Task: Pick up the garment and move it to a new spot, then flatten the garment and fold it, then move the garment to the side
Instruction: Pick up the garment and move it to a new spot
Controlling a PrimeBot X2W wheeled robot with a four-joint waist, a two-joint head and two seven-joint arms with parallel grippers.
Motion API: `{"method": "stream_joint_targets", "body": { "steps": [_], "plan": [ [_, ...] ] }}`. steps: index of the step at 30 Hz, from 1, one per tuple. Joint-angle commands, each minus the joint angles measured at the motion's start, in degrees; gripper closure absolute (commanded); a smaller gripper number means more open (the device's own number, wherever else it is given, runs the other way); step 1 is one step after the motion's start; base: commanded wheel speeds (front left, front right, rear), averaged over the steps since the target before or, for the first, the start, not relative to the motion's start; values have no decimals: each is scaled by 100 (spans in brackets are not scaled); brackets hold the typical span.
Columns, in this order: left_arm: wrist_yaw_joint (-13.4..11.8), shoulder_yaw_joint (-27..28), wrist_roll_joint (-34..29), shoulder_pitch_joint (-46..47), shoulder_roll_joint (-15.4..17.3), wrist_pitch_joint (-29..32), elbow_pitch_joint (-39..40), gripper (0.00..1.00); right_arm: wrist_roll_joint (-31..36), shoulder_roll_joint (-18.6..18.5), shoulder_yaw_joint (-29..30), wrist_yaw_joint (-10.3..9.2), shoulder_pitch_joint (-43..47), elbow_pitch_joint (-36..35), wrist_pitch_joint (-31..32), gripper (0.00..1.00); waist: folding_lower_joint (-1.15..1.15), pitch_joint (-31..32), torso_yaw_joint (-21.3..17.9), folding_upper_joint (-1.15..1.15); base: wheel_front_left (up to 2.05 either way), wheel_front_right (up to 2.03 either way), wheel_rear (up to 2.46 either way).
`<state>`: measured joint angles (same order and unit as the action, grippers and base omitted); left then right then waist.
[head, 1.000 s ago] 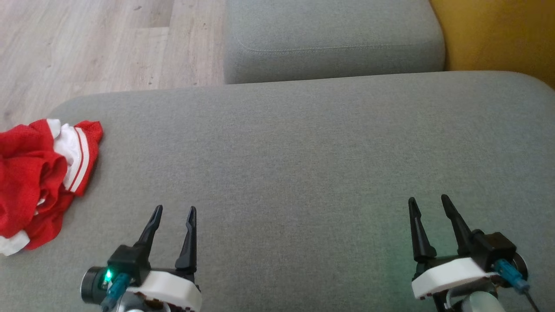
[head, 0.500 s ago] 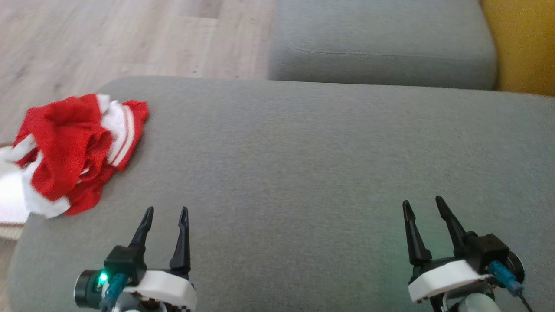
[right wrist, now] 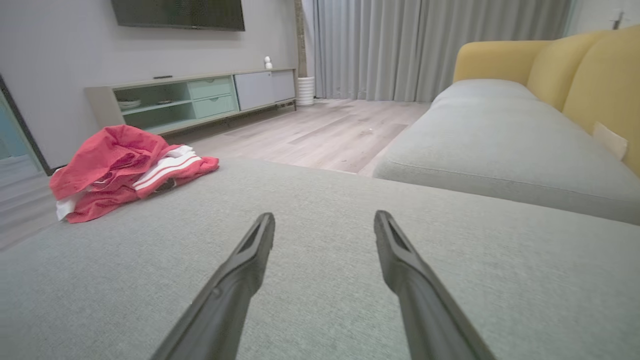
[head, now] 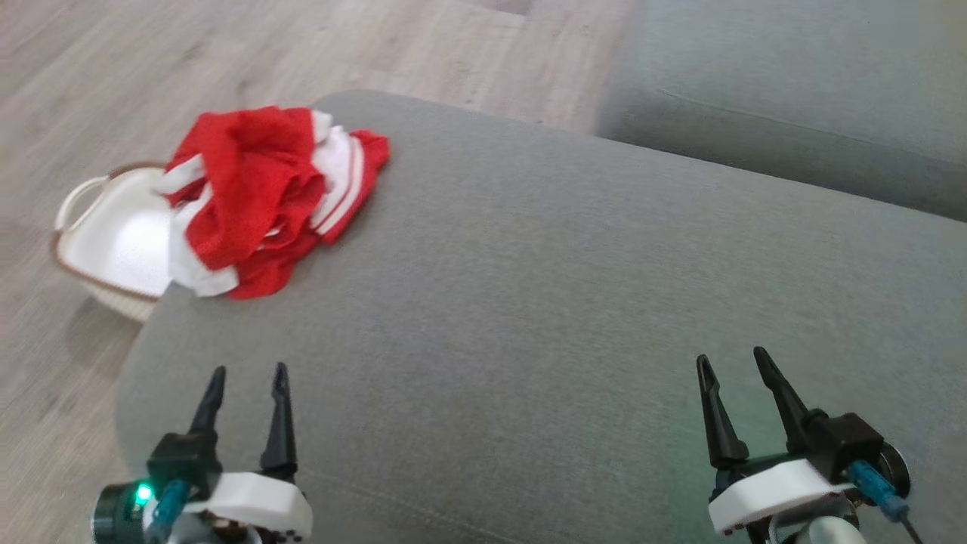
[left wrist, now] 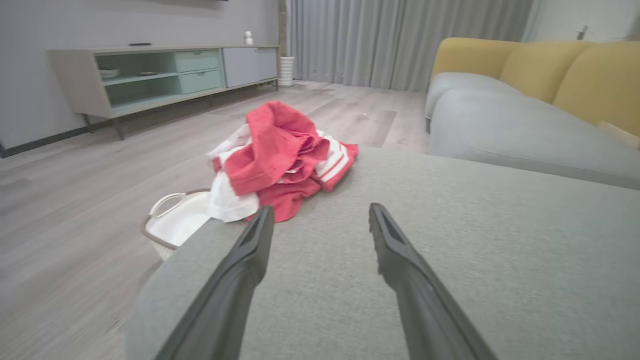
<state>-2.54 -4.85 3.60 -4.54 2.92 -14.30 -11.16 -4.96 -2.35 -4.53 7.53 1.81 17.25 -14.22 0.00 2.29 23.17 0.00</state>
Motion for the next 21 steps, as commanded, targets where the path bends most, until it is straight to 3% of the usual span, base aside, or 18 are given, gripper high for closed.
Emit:
{"method": "stream_joint_targets", "body": {
  "steps": [1, 7, 13, 18, 21],
  "plan": [
    [-31, 215, -43, 165, 11, -70, 225, 0, 21, -53, -116, -4, -186, -177, -78, 0, 0, -44, 201, 0, 0, 0, 0],
    [-69, 475, -51, 135, 56, -70, 285, 0, -12, -53, -83, -4, -193, -263, -78, 0, 0, -76, 444, 0, 0, 0, 0],
    [-9, 733, -36, 284, 171, -70, 303, 0, -79, -53, 2, -4, -270, -402, -78, 0, 0, -299, 419, 0, 0, 0, 0],
    [96, 888, -20, 959, 336, -70, 460, 0, 231, -53, 98, -4, -483, -485, -78, 0, 0, -762, 247, 0, 0, 0, 0],
    [250, 921, -55, 1682, 595, -70, 350, 0, 473, -55, 169, -4, -586, -526, -78, 0, 0, -1144, 161, 0, 0, 0, 0]
  ]
}}
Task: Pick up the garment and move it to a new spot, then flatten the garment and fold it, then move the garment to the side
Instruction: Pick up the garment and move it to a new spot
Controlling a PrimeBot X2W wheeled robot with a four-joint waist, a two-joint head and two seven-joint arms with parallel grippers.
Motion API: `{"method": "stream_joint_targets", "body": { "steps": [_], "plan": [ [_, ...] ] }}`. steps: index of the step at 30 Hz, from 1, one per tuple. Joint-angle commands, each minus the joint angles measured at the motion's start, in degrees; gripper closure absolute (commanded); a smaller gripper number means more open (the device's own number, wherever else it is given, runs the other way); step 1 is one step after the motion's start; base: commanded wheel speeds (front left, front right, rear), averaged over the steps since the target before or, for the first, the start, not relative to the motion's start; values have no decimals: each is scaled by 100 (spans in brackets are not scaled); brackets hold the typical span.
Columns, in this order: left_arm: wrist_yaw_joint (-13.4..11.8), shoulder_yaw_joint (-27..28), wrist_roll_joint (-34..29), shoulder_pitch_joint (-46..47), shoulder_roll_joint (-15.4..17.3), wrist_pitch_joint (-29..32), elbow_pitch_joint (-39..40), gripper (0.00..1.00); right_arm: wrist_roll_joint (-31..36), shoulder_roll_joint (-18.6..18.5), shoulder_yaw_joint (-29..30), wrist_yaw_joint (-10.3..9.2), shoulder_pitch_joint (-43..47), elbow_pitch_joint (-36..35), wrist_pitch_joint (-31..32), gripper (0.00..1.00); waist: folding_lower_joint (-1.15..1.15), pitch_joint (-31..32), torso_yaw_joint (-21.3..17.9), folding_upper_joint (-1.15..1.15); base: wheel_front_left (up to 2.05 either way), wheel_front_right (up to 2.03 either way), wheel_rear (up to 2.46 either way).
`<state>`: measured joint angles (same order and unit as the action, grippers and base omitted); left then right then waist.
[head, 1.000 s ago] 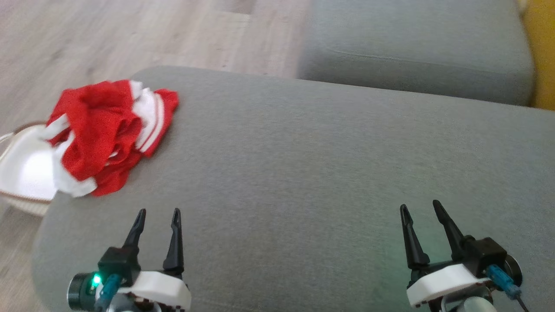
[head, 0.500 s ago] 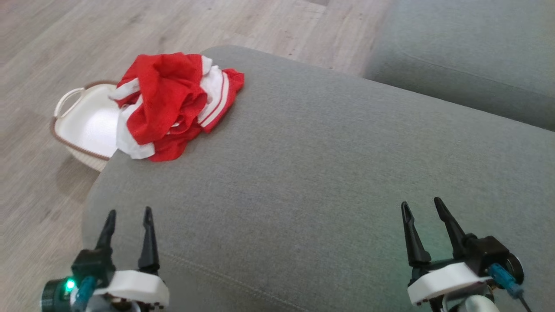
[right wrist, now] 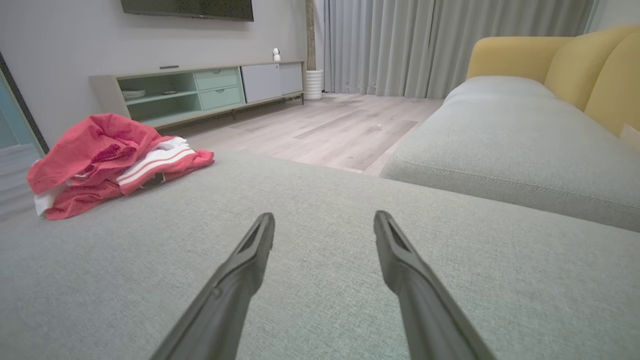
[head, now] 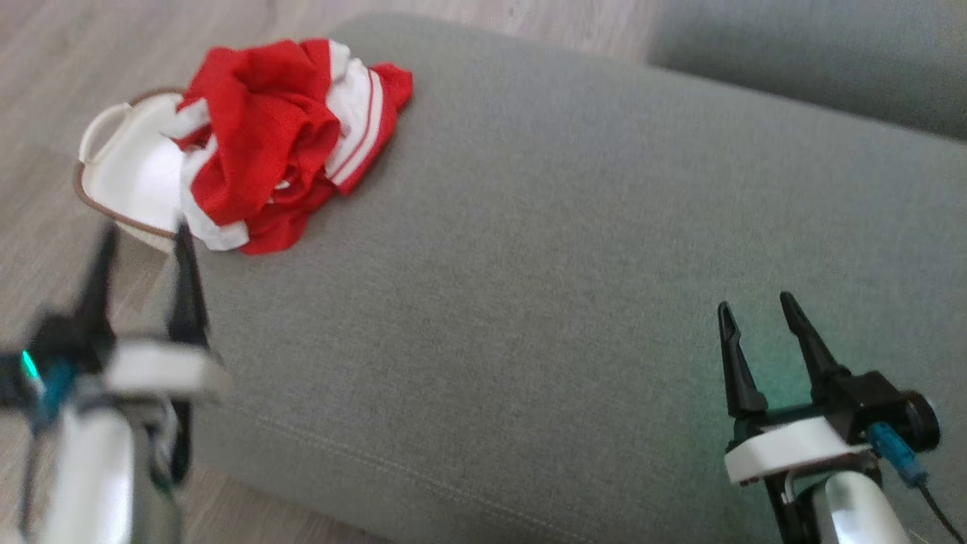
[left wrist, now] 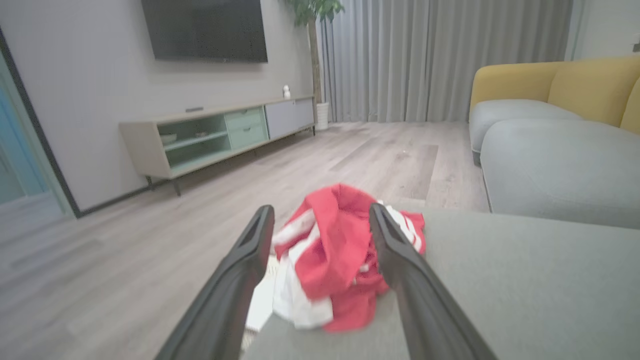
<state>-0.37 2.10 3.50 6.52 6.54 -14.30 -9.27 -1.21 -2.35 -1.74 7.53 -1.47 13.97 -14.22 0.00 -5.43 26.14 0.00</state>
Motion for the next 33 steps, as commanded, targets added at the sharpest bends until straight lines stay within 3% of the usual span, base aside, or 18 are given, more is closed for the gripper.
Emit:
{"method": "stream_joint_targets", "body": {
  "steps": [1, 7, 12, 21, 28, 29, 30, 33],
  "plan": [
    [73, 244, -52, 864, 332, -70, 27, 0, 169, -75, -92, -4, -289, -208, -78, 0, 0, -499, -158, 0, 0, 0, 0],
    [283, 343, 95, 2870, 797, 149, -1227, 0, 338, -314, -34, -4, -613, -398, -78, 0, 0, -1316, -280, 0, 0, 0, 0],
    [456, 552, 538, 4260, 1047, 759, -2738, 0, 341, -371, 171, -4, -963, -780, -78, 0, 0, -1925, -453, 0, 0, 0, 0],
    [593, 560, 776, 5463, 1407, 1623, -4755, 0, 407, -443, 266, -4, -1012, -1119, -78, 0, 0, -2563, -658, 0, 0, 0, 0],
    [480, 467, 728, 5686, 1585, 1801, -5653, 0, 369, -508, 309, -4, -1048, -1253, -78, 0, 0, -2741, -726, 0, 0, 0, 0],
    [492, 465, 743, 5694, 1581, 1743, -5718, 35, 364, -518, 322, -4, -1054, -1262, -78, 0, 0, -2753, -720, 0, 0, 0, 0],
    [515, 500, 802, 5708, 1565, 1674, -5778, 100, 361, -525, 334, -4, -1061, -1270, -78, 0, 0, -2762, -710, 0, 0, 0, 0],
    [606, 558, 941, 5741, 1520, 1314, -5849, 100, 339, -525, 344, -4, -1086, -1289, -78, 0, 0, -2752, -675, 0, 0, 0, 0]
  ]
}}
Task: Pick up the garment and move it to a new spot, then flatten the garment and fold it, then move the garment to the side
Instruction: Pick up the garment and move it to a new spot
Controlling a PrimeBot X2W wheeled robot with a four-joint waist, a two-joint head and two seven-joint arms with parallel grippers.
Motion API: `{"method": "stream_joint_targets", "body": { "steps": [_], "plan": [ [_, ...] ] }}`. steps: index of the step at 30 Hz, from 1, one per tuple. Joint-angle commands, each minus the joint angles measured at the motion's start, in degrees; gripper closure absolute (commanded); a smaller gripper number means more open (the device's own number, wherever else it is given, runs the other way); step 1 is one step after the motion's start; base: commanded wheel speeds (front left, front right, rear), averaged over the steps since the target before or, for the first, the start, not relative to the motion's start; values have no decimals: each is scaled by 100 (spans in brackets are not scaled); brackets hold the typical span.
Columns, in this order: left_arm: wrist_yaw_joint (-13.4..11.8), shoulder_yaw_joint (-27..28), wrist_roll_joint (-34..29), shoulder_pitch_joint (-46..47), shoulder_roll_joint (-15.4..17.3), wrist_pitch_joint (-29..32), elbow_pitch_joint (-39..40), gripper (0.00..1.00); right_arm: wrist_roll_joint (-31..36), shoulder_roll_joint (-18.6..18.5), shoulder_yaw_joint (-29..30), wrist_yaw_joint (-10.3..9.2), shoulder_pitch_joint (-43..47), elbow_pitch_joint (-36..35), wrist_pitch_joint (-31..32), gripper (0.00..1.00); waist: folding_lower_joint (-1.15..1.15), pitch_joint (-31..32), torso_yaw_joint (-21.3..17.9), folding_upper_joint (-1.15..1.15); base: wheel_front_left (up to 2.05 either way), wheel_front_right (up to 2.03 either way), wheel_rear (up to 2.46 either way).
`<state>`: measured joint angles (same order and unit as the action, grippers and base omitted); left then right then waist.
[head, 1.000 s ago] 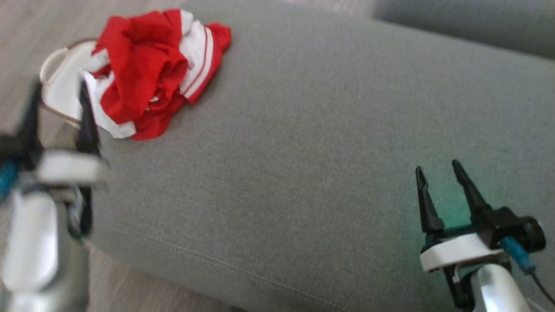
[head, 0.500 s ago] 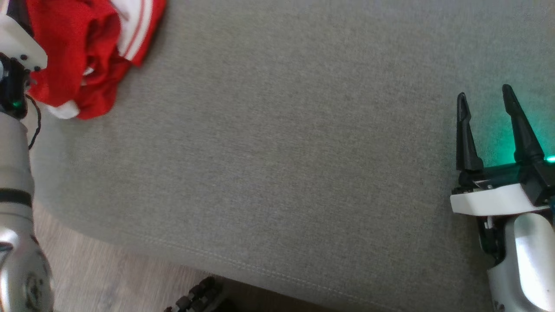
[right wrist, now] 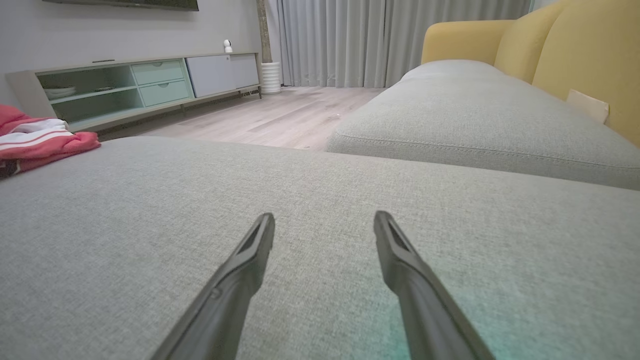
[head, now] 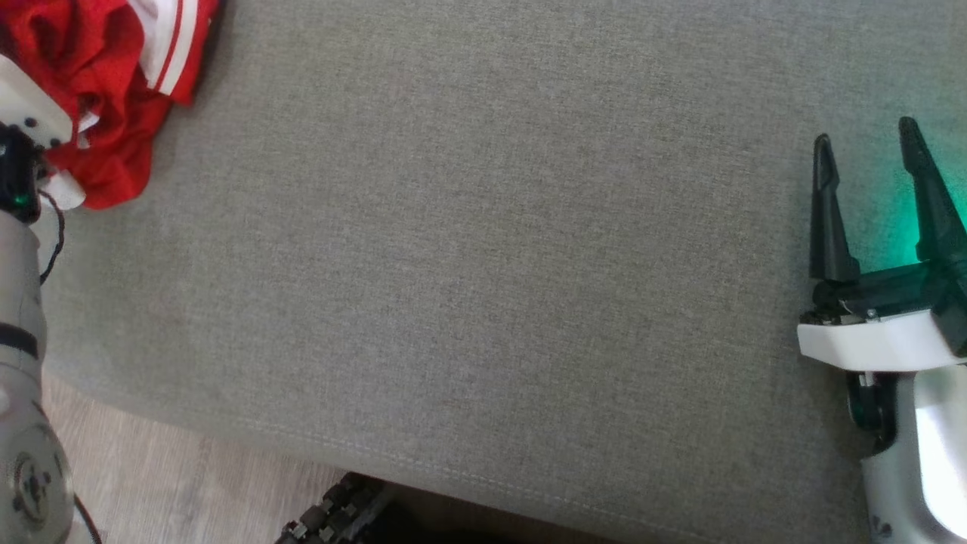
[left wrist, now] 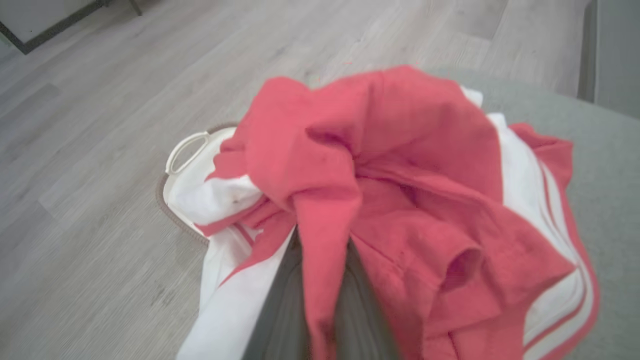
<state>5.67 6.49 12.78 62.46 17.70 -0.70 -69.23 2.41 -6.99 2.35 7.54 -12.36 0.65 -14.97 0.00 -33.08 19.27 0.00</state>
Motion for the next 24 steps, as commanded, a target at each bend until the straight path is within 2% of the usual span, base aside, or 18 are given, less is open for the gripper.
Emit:
{"method": "stream_joint_targets", "body": {
  "steps": [1, 3, 6, 8, 12, 18, 23, 24],
  "plan": [
    [30, 129, 52, 165, 384, -216, 161, 100, -31, -53, -56, -5, 2, 46, -3, 0, 0, 41, 32, 0, 0, 0, 0],
    [108, 112, 143, 225, 360, -678, 227, 100, -54, -7, -67, -5, 16, 79, -3, 0, 0, 218, 68, 0, 0, 0, 0],
    [157, 24, 201, 306, 399, -1037, 373, 100, -112, 74, -110, -5, 49, 127, -3, 0, 0, 521, 50, 0, 0, 0, 0],
    [174, -106, 282, 395, 402, -1182, 597, 100, -155, 135, -133, -5, 73, 154, -3, 0, 0, 770, 10, 0, 0, 0, 0],
    [179, -739, 700, 485, 429, -1231, 1349, 100, -258, 272, -170, -5, 156, 206, -3, 0, 0, 1312, -140, 0, 0, 0, 0],
    [180, -1536, 1754, 453, 717, -543, 2665, 100, -468, 396, -205, -5, 294, 241, -3, 0, 0, 1976, -551, 0, 0, 0, 0],
    [180, -1896, 2405, 251, 822, 141, 3669, 100, -818, 409, -301, -5, 375, 197, -3, 0, 0, 2362, -1091, 0, 0, 0, 0],
    [180, -1896, 2405, 251, 822, 141, 3669, 100, -818, 409, -301, -5, 375, 197, -3, 0, 0, 2362, -1091, 0, 0, 0, 0]
  ]
}}
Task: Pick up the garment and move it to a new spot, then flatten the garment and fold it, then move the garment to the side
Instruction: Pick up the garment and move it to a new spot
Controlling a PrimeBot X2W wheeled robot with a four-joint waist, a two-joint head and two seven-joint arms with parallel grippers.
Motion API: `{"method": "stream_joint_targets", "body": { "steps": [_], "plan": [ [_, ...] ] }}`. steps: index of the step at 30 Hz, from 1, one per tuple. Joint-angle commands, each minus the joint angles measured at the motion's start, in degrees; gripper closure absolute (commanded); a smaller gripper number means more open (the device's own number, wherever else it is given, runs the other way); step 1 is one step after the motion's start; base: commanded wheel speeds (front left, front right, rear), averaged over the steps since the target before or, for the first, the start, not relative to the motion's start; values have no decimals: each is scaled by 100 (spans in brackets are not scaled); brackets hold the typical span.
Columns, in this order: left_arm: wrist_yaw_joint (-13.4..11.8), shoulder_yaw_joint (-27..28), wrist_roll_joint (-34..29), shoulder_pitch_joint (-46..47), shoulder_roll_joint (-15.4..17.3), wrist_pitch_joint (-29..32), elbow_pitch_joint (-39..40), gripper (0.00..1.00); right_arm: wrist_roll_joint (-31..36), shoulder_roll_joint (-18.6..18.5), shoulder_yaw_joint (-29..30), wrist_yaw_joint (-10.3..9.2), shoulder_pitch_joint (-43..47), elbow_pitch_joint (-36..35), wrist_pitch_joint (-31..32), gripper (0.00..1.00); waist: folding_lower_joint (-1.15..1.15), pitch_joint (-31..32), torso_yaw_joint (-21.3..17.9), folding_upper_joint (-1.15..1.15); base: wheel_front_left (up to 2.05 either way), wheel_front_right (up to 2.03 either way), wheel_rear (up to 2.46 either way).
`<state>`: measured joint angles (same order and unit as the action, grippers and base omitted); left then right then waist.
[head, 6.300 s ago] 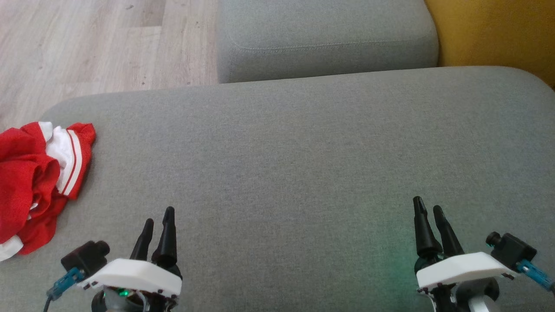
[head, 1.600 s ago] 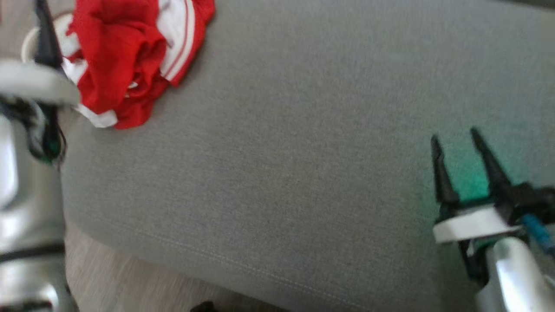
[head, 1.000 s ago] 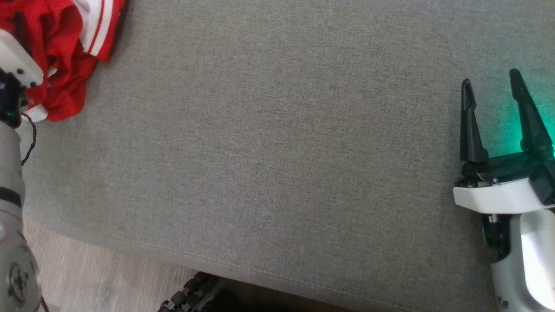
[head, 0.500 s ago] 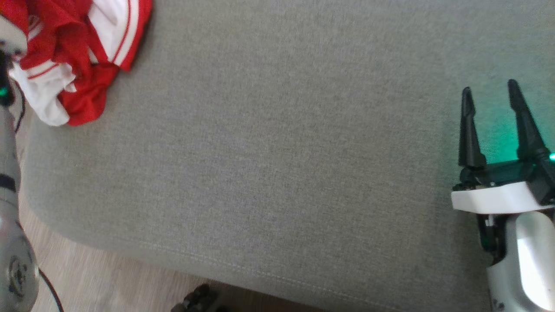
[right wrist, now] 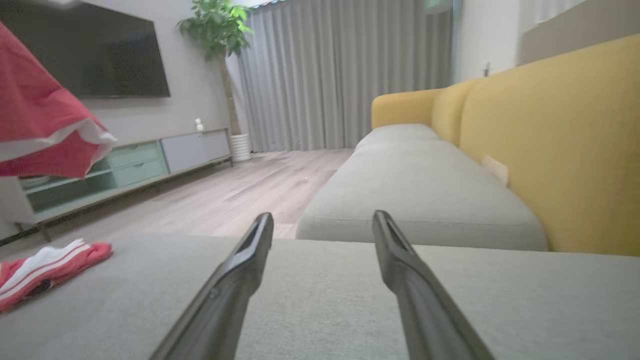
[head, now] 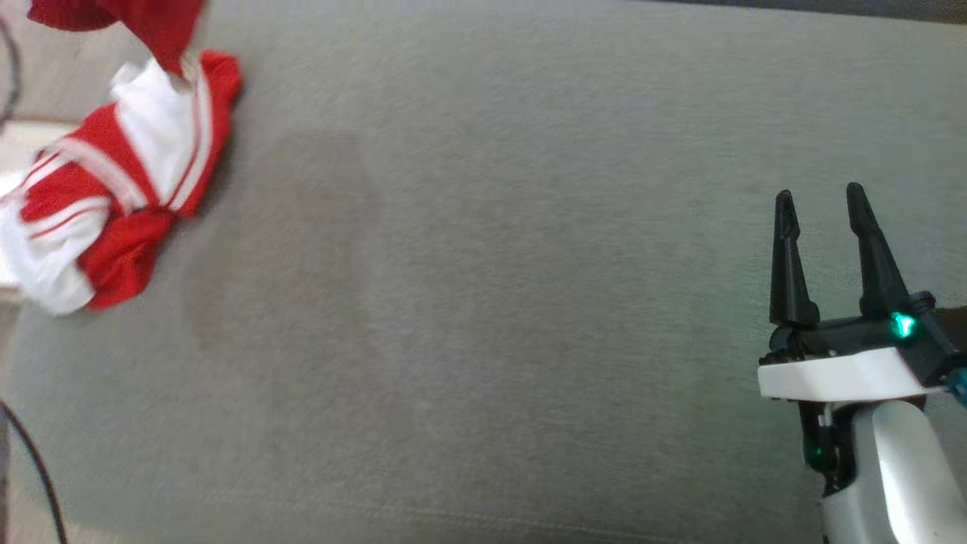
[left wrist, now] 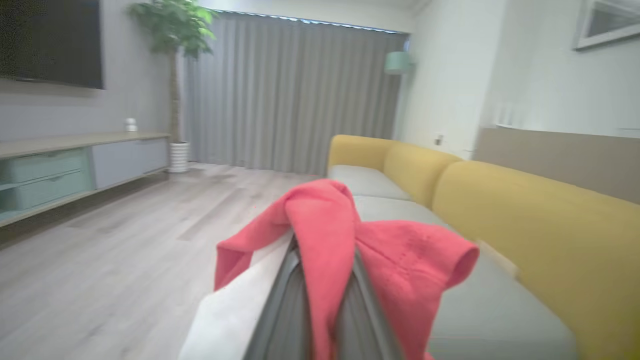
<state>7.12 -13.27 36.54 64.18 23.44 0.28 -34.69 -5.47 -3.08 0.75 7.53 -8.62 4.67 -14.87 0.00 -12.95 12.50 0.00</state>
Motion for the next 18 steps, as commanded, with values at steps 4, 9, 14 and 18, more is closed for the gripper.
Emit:
{"method": "stream_joint_targets", "body": {
  "steps": [4, 9, 14, 18],
  "plan": [
    [24, -91, 352, -219, 112, 532, 902, 100, -198, 19, -187, -4, 19, -308, -13, 0, 0, 529, -889, 0, 0, 0, 0],
    [-160, -389, 341, -717, -131, 809, 1586, 100, -277, 19, -250, -4, 33, -461, -13, 0, 0, 593, -1436, 0, 0, 0, 0],
    [-242, -781, 268, -1282, -486, 786, 1761, 100, -330, 20, -264, -4, 71, -546, -13, 0, 0, 540, -1859, 0, 0, 0, 0],
    [-230, -1111, 299, -1742, -954, 575, 1557, 100, -371, 20, -271, -4, 86, -545, -13, 0, 0, 480, -2134, 0, 0, 0, 0]
  ]
}}
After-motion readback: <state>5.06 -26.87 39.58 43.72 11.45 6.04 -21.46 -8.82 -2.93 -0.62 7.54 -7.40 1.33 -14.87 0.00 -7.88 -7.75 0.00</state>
